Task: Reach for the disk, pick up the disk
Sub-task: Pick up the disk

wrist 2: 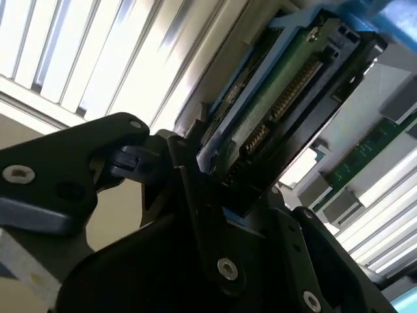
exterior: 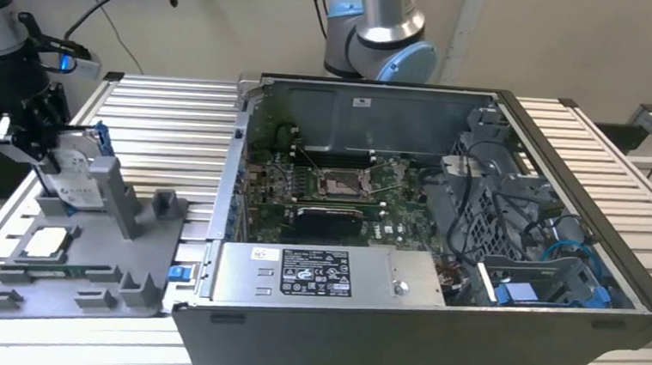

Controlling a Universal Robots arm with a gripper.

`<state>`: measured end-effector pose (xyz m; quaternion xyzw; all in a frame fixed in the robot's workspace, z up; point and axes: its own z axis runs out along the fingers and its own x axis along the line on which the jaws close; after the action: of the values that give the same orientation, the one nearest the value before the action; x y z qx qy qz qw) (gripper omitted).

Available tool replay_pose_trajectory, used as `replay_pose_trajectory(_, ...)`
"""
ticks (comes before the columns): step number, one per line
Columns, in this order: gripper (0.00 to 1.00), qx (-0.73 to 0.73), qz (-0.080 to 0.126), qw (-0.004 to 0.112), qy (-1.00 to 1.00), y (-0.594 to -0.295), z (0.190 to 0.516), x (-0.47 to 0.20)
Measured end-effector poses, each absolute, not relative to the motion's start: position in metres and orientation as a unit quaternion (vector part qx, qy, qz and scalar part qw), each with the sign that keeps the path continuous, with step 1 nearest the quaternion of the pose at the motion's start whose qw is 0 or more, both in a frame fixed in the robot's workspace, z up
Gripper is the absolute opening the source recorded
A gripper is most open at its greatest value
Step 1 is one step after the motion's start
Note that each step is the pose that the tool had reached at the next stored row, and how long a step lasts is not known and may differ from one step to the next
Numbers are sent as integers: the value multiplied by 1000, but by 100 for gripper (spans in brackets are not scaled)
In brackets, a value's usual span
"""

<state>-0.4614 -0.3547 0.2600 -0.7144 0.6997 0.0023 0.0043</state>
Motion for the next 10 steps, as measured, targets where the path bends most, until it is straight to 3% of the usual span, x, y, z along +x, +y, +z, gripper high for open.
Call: replay_pose_trajectory(10, 0, -714, 8, 9, 700, -356, 268, -461)
